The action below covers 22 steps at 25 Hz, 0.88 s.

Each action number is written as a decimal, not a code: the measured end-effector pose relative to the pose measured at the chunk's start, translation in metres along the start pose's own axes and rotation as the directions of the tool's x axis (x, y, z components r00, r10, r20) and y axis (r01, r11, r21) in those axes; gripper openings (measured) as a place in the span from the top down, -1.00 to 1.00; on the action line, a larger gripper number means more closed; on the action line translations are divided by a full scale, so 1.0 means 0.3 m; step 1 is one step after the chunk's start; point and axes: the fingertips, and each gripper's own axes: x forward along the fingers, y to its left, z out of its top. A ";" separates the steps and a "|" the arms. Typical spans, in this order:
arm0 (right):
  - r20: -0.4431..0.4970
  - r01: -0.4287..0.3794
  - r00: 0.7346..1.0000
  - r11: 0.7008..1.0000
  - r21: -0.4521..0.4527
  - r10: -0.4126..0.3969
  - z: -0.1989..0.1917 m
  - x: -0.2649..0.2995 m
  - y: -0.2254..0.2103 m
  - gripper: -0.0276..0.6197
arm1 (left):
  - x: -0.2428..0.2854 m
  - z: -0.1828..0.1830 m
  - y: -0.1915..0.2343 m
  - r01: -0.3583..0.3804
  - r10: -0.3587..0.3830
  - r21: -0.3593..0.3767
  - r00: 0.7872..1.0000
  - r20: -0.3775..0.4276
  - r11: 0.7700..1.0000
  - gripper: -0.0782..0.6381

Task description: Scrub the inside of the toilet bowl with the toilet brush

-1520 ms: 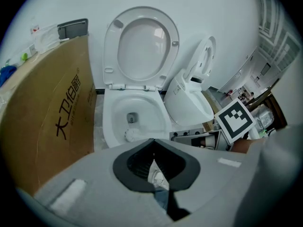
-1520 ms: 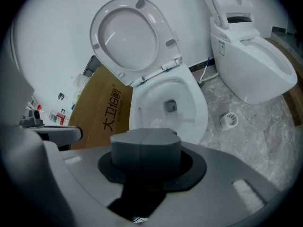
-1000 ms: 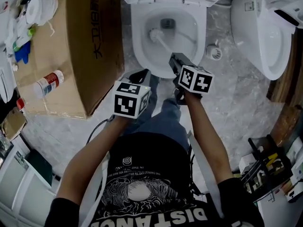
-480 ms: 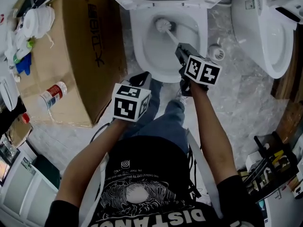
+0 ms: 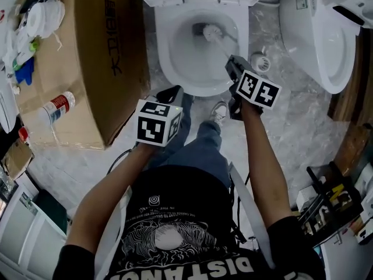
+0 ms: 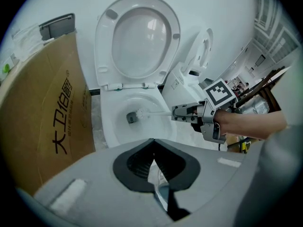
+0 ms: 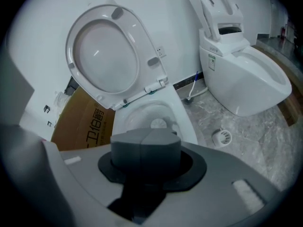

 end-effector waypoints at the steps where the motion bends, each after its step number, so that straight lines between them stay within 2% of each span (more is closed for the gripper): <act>1: -0.003 0.002 1.000 1.000 0.003 -0.002 -0.013 -0.013 -0.011 0.45 | 0.000 -0.002 -0.010 0.000 0.000 -0.002 1.000 0.004 1.000 0.79; 13: -0.083 0.007 0.997 1.000 0.011 -0.006 -0.222 -0.125 -0.053 0.45 | 0.006 -0.040 -0.121 0.016 -0.016 -0.021 0.999 0.028 1.000 0.79; 22: -0.127 -0.052 0.990 0.999 0.010 0.053 -0.292 -0.078 0.052 0.45 | 0.001 -0.031 -0.100 0.006 -0.005 -0.016 1.000 0.023 1.000 0.79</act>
